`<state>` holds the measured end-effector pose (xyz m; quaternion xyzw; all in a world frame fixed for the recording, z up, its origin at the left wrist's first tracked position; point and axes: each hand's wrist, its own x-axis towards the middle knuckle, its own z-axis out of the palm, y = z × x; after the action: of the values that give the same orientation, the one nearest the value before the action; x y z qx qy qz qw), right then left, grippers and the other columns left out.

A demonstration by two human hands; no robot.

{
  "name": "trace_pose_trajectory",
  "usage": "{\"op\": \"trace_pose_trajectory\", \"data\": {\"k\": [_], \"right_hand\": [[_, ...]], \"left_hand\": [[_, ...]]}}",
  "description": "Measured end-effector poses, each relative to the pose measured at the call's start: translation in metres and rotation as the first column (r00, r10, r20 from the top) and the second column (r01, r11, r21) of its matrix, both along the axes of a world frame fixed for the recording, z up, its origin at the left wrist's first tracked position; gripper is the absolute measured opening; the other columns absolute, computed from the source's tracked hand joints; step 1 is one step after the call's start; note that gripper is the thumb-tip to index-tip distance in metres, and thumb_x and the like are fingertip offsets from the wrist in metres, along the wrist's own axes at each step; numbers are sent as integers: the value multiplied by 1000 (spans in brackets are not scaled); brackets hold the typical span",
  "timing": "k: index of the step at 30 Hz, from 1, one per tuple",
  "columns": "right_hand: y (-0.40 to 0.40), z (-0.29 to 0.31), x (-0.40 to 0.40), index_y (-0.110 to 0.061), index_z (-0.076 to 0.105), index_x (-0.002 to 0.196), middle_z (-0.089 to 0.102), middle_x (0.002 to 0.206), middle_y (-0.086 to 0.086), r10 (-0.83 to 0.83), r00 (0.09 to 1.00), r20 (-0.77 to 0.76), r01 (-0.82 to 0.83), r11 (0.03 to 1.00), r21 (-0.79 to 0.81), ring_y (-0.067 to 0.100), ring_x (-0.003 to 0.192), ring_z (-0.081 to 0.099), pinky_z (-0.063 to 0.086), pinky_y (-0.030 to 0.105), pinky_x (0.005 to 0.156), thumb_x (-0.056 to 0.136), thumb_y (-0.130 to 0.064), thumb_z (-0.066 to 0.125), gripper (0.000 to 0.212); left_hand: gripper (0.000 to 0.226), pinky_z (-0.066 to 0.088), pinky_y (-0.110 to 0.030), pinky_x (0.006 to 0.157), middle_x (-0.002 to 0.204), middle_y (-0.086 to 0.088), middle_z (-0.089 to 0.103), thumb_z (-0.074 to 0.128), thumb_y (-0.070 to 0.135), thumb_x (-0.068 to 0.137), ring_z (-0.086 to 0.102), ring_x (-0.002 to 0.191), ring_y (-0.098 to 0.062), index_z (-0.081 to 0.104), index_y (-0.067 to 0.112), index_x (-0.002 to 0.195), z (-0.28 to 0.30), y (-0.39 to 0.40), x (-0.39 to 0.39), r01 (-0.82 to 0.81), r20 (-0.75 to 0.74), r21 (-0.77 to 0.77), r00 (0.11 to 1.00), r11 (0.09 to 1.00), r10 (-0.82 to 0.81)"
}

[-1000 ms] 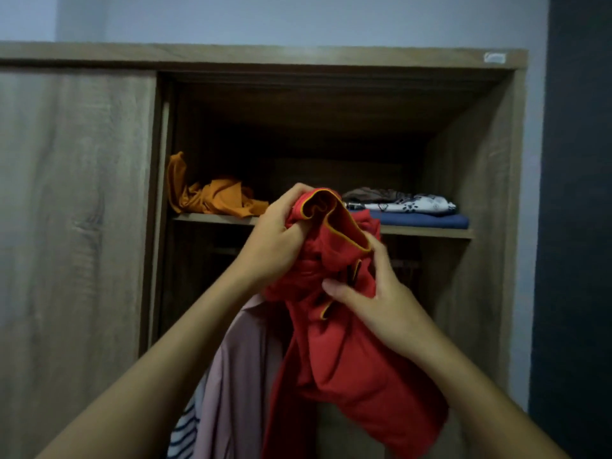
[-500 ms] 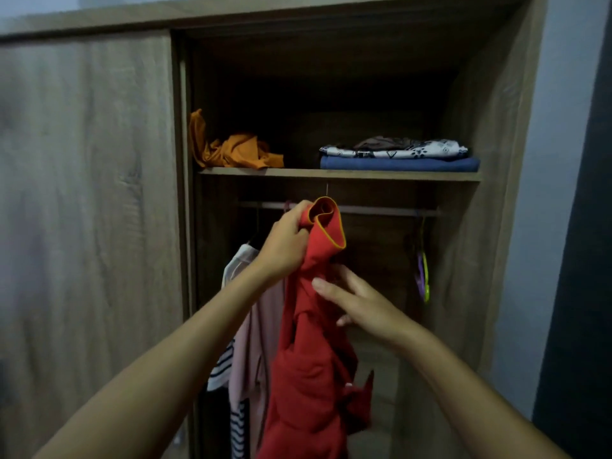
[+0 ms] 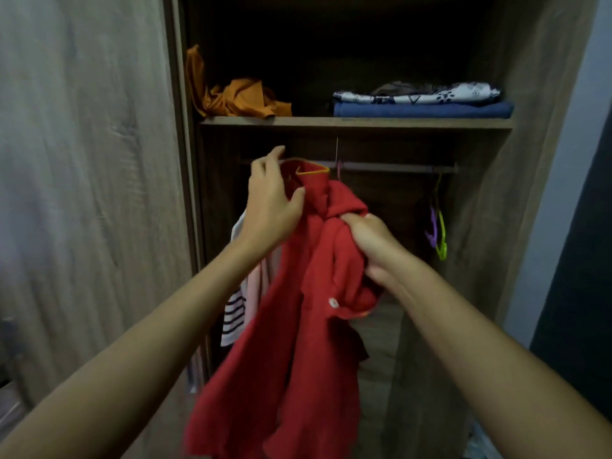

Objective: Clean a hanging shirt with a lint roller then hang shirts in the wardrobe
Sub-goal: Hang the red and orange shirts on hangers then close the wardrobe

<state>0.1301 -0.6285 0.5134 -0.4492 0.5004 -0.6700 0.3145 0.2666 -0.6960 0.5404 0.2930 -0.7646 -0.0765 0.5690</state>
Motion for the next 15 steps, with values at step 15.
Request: {"op": "trace_pose_trajectory", "data": {"k": [15], "right_hand": [[-52, 16, 1, -10, 63, 88, 69, 73, 5, 201, 967, 157, -202, 979, -10, 10, 61, 69, 57, 26, 64, 96, -15, 53, 14]], "left_hand": [[58, 45, -22, 95, 117, 7, 61, 60, 12, 88, 61, 107, -7, 31, 26, 137, -72, -34, 12, 357, 41, 154, 930, 921, -367]]}}
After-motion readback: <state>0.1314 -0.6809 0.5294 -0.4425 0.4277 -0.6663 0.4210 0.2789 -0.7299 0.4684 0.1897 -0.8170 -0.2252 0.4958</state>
